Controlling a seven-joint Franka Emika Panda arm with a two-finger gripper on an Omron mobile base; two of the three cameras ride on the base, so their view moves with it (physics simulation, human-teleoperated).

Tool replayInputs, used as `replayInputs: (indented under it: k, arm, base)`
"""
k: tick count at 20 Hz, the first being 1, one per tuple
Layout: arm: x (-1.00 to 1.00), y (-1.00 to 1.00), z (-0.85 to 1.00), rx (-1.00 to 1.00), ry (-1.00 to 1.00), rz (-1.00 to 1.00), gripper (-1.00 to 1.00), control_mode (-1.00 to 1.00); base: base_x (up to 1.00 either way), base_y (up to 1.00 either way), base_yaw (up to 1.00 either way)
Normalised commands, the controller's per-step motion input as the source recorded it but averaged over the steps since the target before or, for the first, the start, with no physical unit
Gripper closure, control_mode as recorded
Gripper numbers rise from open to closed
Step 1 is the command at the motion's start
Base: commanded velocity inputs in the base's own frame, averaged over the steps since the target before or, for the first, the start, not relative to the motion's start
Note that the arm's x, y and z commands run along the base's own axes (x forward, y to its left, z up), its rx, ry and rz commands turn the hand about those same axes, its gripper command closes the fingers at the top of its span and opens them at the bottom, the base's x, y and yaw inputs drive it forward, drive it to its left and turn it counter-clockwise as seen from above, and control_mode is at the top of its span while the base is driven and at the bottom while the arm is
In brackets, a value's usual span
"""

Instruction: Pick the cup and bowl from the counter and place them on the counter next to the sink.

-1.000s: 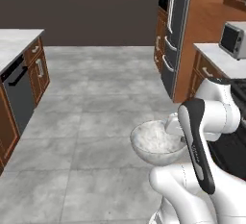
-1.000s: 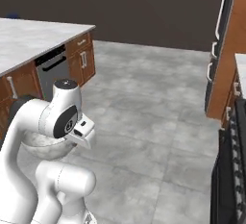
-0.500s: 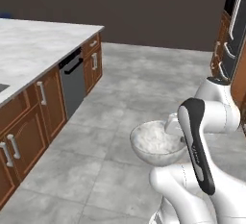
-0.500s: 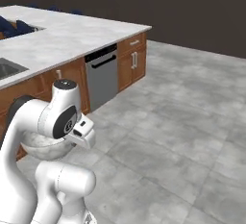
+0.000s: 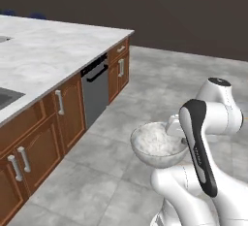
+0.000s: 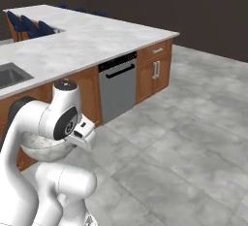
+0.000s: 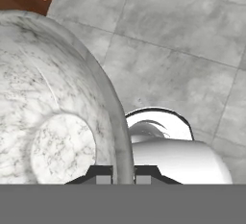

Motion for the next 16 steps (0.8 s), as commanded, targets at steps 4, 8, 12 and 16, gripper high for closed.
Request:
replayInputs:
  k: [4,8,12,16]
  arm:
    - [0.00,0.00,0.00,0.00,0.00,0.00,1.00,1.00]
    - [0.00,0.00,0.00,0.00,0.00,0.00,1.00,1.00]
    - [0.00,0.00,0.00,0.00,0.00,0.00,1.00,1.00]
    - [0.00,0.00,0.00,0.00,0.00,0.00,1.00,1.00]
  base:
    - [1.00,0.00,0.29]
    - [1.00,0.00,0.32]
    - [1.00,0.00,0.32]
    - [1.00,0.00,0.33]
